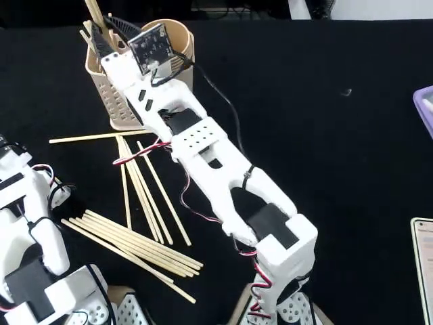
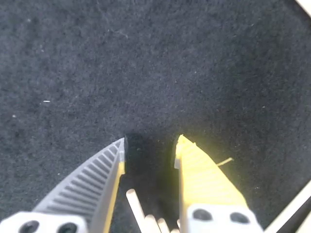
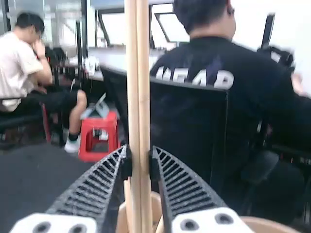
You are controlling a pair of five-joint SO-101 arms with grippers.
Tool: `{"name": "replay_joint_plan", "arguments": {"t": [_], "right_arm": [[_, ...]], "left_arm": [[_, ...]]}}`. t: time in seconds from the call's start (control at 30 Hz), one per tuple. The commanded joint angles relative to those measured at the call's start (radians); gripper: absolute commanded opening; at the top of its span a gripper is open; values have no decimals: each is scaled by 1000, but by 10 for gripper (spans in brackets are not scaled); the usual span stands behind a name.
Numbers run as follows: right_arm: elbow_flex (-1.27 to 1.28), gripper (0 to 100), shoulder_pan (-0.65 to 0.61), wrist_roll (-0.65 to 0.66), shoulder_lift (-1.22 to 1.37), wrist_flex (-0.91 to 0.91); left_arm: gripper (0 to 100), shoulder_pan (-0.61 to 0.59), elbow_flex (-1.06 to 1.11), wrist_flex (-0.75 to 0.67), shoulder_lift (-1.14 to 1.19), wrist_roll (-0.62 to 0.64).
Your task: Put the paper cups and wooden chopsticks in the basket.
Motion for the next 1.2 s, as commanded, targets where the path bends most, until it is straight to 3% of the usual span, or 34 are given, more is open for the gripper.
{"name": "replay_joint_plan", "arguments": {"t": [0.0,0.13,0.43,0.63,0.77,0.93,1.17], "right_arm": [[-77,50,14,-2,-4,100],[-74,178,9,-3,-8,152],[-15,68,12,-3,-228,351],[203,52,11,5,-591,755],[430,137,8,6,-785,984],[751,253,-68,6,-828,1000],[889,255,-325,6,-661,947]], "left_arm": [[177,-4,-21,-9,-15,5],[177,-4,-21,-9,-15,5],[177,-4,-21,-9,-15,5],[177,-4,-19,-9,-15,5],[177,-4,-19,-9,-15,5],[177,-4,-24,-9,-15,5],[177,-7,-21,-9,-15,5]]}}
